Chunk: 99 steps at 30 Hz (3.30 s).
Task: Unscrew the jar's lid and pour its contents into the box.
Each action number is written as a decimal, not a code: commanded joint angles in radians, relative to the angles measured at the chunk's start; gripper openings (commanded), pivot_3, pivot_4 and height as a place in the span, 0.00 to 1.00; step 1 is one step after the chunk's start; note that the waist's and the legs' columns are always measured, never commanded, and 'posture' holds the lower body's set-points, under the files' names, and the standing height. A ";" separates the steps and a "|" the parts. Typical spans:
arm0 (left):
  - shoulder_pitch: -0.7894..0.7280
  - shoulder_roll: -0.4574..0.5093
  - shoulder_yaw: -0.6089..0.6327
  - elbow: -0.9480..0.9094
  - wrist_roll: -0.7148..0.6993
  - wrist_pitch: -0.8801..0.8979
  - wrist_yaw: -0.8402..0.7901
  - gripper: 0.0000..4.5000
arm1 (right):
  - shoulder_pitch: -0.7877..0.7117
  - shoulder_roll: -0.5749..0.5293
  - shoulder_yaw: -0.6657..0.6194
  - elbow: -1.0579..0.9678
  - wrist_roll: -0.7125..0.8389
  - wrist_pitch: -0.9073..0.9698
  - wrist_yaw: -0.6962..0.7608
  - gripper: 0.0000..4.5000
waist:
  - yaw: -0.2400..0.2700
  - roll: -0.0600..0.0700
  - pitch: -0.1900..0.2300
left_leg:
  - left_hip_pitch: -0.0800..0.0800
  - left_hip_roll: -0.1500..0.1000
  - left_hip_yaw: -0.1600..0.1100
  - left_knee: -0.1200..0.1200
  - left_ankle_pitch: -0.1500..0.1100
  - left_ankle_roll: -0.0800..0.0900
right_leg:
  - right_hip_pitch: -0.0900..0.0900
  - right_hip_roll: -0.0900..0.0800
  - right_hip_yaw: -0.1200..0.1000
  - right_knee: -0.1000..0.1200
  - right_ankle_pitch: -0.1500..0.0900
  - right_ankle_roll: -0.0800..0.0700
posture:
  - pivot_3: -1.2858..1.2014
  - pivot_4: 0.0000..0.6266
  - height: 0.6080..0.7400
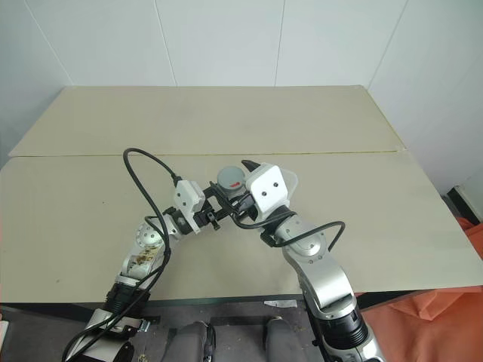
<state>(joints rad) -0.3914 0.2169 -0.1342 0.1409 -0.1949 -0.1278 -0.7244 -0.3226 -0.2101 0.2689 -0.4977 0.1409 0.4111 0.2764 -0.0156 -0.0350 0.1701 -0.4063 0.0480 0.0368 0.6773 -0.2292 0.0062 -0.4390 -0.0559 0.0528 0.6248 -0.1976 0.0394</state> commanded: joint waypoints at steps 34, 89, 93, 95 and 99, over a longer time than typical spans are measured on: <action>0.068 0.107 -0.055 -0.321 -0.228 0.186 -0.270 0.43 | -0.260 -0.338 -0.127 0.235 0.500 -0.043 0.983 0.62 | -0.003 0.000 0.000 | 0.002 0.001 0.000 0.000 0.000 0.000 | 0.001 0.001 0.000 0.001 -0.004 -0.006 | 0.52 0.24 1.00; 0.048 0.058 -0.062 -0.226 -0.183 0.118 -0.269 0.43 | -0.398 -0.325 -0.196 0.482 0.329 -0.259 1.059 0.99 | 0.001 0.000 0.000 | 0.001 0.000 0.000 0.000 0.000 0.000 | 0.001 0.000 0.000 0.001 0.001 -0.003 | 0.52 0.24 1.00; 0.043 0.062 -0.056 -0.208 -0.181 0.104 -0.275 0.43 | -0.397 -0.347 -0.215 0.496 0.336 -0.264 1.061 0.99 | 0.000 0.000 0.000 | 0.001 0.000 0.000 0.000 0.000 0.000 | 0.000 0.001 0.000 0.001 0.001 -0.002 | 0.52 0.24 1.00; 0.041 0.062 -0.054 -0.201 -0.181 0.100 -0.277 0.43 | -0.395 -0.360 -0.224 0.499 0.342 -0.262 1.070 0.99 | 0.000 0.000 0.000 | 0.001 0.000 0.000 0.000 0.000 0.000 | 0.000 0.001 0.000 0.001 0.001 -0.002 | 0.52 0.24 1.00; 0.038 0.062 -0.052 -0.189 -0.179 0.089 -0.280 0.43 | -0.385 -0.384 -0.243 0.512 0.336 -0.276 1.074 0.99 | 0.001 0.000 0.000 | 0.001 0.000 0.000 0.000 0.000 0.000 | 0.000 0.000 0.000 0.001 0.001 -0.002 | 0.52 0.24 1.00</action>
<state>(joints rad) -0.3420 0.2789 -0.1768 -0.0274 -0.3755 -0.0125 -0.9813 -0.6999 -0.5781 0.0901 0.0140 0.4562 0.1634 1.3553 -0.0148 -0.0349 0.1702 -0.4052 0.0482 0.0369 0.6772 -0.2292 0.0063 -0.4386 -0.0555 0.0527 0.6255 -0.1970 0.0370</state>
